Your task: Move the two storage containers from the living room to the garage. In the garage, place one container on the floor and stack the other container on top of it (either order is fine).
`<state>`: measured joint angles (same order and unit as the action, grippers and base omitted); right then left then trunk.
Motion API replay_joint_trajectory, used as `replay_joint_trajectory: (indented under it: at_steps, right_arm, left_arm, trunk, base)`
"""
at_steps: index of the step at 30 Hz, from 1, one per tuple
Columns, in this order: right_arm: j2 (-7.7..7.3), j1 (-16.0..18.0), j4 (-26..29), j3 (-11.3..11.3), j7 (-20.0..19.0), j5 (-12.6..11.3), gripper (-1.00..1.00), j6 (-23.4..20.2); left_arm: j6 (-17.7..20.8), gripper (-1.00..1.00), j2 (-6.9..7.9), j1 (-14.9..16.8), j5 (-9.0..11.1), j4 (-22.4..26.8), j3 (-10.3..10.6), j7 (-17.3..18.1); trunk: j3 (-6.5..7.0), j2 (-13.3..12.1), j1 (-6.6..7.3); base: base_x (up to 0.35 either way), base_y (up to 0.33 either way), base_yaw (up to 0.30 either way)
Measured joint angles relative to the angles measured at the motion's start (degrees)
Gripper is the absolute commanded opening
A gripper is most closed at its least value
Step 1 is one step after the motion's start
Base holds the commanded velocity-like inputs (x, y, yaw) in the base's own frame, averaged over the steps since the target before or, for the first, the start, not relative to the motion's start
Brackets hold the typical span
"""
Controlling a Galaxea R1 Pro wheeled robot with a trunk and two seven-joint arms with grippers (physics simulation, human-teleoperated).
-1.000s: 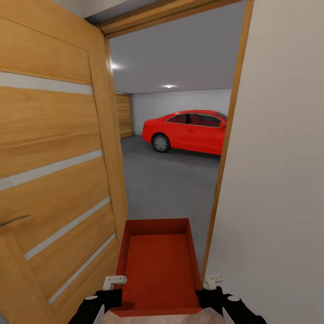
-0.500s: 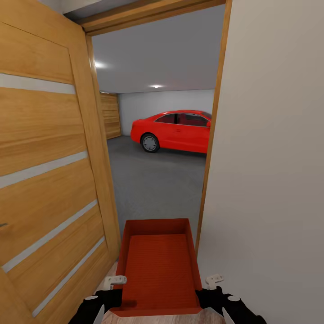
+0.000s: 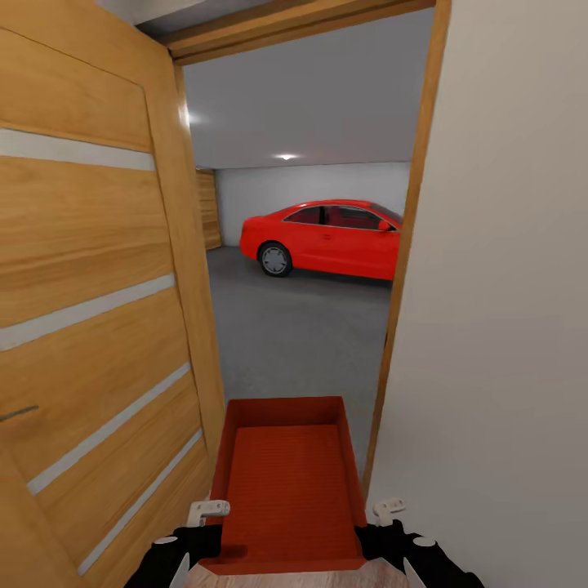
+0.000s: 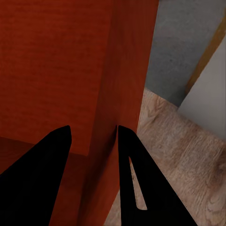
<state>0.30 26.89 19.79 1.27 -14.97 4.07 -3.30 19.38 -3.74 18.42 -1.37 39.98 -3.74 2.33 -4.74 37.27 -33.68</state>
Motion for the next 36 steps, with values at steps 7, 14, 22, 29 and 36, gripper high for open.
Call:
replay_joint_trajectory:
  at_steps: [7,14,22,29,36]
  right_arm:
    - [0.01,0.0,0.0,-0.02,0.0,0.0,-1.0,-0.01]
    - [0.01,0.0,0.0,-0.03,0.0,0.0,-1.0,-0.02]
    - [0.01,0.0,0.0,0.04,0.04,-0.12,-1.0,0.0]
    - [0.01,0.0,0.0,0.01,0.03,-0.06,-1.0,0.06]
    - [0.0,0.0,-0.01,0.01,0.02,-0.07,-1.0,0.05]
  left_arm:
    - [-0.01,-1.0,0.01,0.0,0.0,-0.01,0.02,0.01]
    - [-0.01,-1.0,0.01,0.0,0.0,-0.01,0.02,0.0]
    - [-0.04,-1.0,0.03,0.0,0.0,-0.02,0.03,0.02]
    - [-0.1,-1.0,0.02,0.0,-0.01,-0.02,0.03,0.02]
    - [-0.07,-1.0,0.01,0.0,-0.01,-0.01,0.01,0.02]
  trunk:
    - [0.0,0.01,0.01]
    - [0.0,0.01,0.01]
    - [0.0,0.0,0.0]
    - [0.0,0.0,0.0]
    - [0.0,0.01,0.01]
  base:
    - [0.085,0.13,0.0]
    - [0.138,0.113,0.0]
    - [0.03,0.022,0.0]
    - [0.0,0.0,0.0]
    - [0.067,0.108,0.0]
